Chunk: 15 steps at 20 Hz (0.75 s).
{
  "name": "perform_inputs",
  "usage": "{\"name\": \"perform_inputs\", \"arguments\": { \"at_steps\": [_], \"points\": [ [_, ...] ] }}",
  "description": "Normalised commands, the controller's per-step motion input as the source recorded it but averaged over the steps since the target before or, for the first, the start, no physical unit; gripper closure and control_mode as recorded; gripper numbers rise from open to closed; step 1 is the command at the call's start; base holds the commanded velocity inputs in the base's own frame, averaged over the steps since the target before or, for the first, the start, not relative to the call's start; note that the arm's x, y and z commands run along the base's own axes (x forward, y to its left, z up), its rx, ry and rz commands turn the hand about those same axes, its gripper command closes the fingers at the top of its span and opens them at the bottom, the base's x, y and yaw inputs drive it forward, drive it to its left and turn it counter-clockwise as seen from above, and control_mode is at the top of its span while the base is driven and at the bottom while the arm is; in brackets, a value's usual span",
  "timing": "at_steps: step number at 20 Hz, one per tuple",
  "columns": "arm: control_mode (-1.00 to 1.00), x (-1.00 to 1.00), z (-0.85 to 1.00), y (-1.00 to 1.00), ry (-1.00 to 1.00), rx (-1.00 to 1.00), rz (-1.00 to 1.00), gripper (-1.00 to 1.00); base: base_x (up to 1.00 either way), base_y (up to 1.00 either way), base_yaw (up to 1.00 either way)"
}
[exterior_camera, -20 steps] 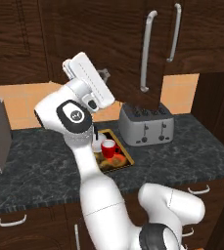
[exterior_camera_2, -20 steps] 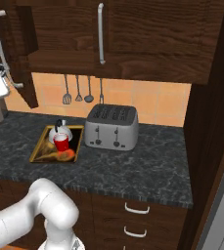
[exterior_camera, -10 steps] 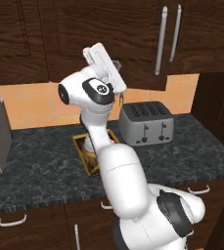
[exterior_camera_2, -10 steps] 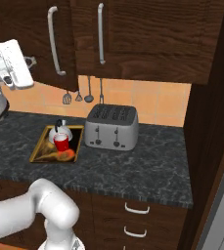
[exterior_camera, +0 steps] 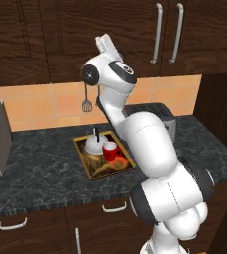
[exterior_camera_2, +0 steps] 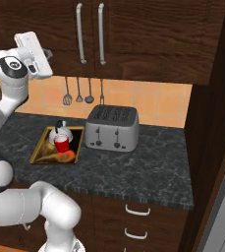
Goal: Pick the kettle from the counter and place it on the tray. Then pick the mug from the cabinet and place it on the tray. Then close the cabinet doors.
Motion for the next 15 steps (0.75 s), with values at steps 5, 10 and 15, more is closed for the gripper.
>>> {"name": "perform_inputs", "arguments": {
  "at_steps": [5, 10, 15],
  "points": [
    [-1.00, 0.92, -0.49, -0.88, -0.21, 0.00, 0.53, 1.00, 0.00, 0.00, 0.00],
    [-1.00, 0.98, -0.24, -0.69, -0.05, 0.03, 0.49, 1.00, 0.00, 0.00, 0.00],
    [-1.00, 0.99, -0.02, -0.22, 0.07, 0.02, 0.22, 1.00, 0.00, 0.00, 0.00]
  ]
}}
